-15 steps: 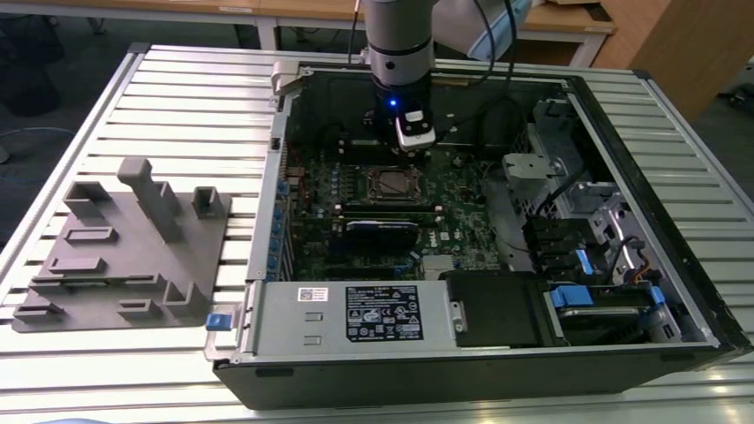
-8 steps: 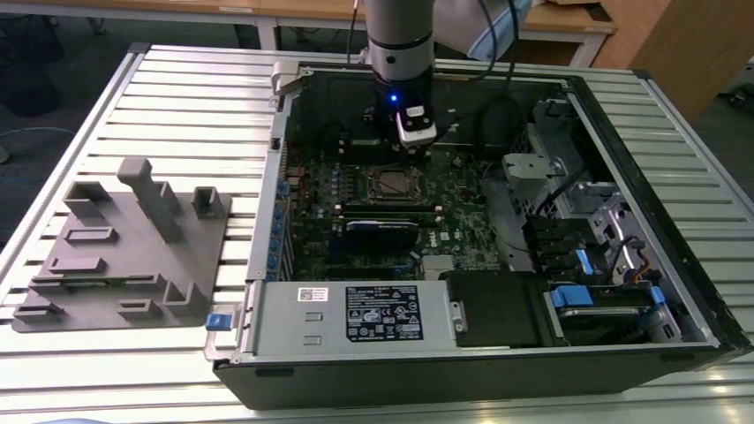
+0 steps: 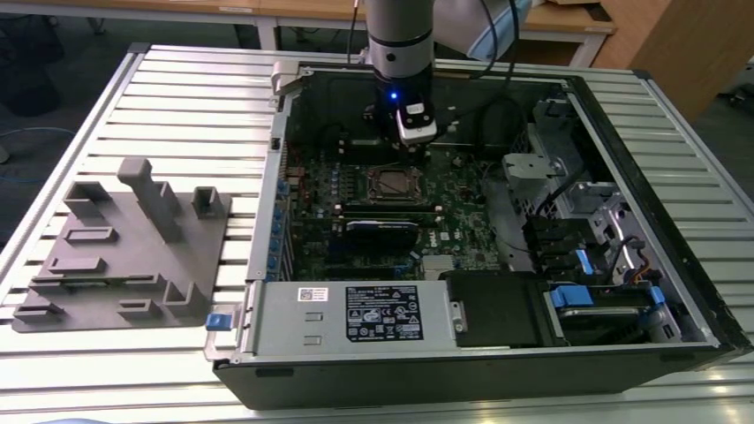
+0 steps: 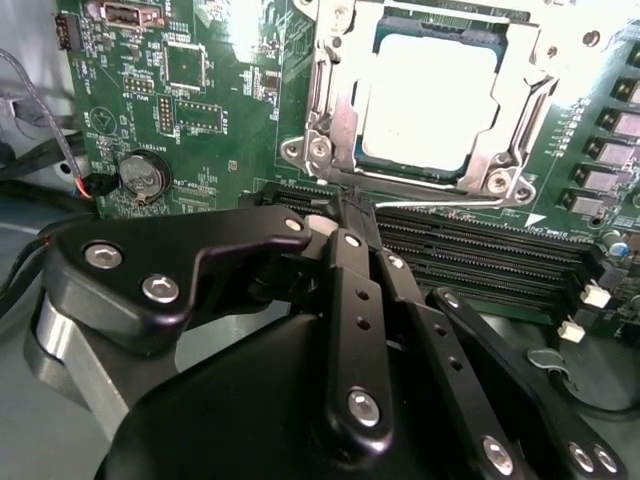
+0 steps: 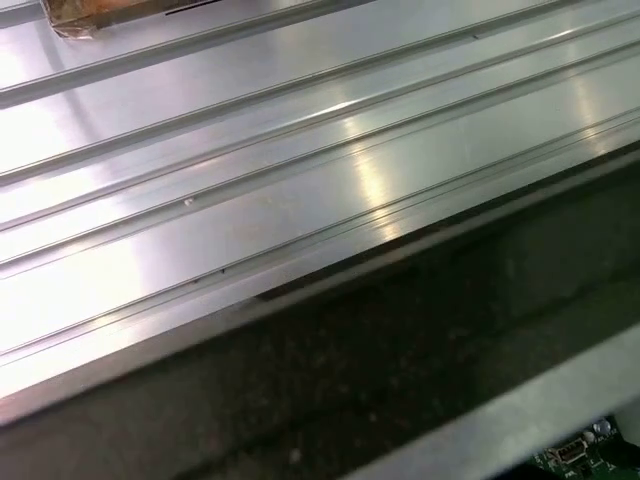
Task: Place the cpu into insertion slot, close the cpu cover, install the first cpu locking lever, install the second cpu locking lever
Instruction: 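Install the first cpu locking lever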
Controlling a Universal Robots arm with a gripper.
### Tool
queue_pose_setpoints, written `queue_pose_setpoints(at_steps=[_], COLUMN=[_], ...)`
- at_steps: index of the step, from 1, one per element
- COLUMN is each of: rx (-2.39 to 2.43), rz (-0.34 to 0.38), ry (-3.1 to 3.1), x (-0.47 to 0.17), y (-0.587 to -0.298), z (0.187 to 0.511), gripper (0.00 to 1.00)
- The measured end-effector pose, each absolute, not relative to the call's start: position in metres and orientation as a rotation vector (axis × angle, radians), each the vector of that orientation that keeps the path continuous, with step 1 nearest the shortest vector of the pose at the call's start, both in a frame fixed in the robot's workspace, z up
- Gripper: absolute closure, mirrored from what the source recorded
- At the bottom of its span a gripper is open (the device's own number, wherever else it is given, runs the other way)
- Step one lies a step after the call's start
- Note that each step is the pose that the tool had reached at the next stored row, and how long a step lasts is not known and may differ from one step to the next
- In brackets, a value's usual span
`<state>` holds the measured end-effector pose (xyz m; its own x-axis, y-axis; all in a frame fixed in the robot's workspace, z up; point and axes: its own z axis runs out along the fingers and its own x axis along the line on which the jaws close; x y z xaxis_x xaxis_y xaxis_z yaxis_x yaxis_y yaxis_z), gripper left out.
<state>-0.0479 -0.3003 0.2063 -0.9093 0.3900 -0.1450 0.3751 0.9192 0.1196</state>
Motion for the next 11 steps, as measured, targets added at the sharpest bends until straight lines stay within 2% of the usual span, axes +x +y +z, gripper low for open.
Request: queue_pose_setpoints(at_steps=[11], rx=[0.587], rz=[0.154], ry=[2.912], x=[-0.0492], y=[-0.2999], z=[0.2063], gripper=[0.89])
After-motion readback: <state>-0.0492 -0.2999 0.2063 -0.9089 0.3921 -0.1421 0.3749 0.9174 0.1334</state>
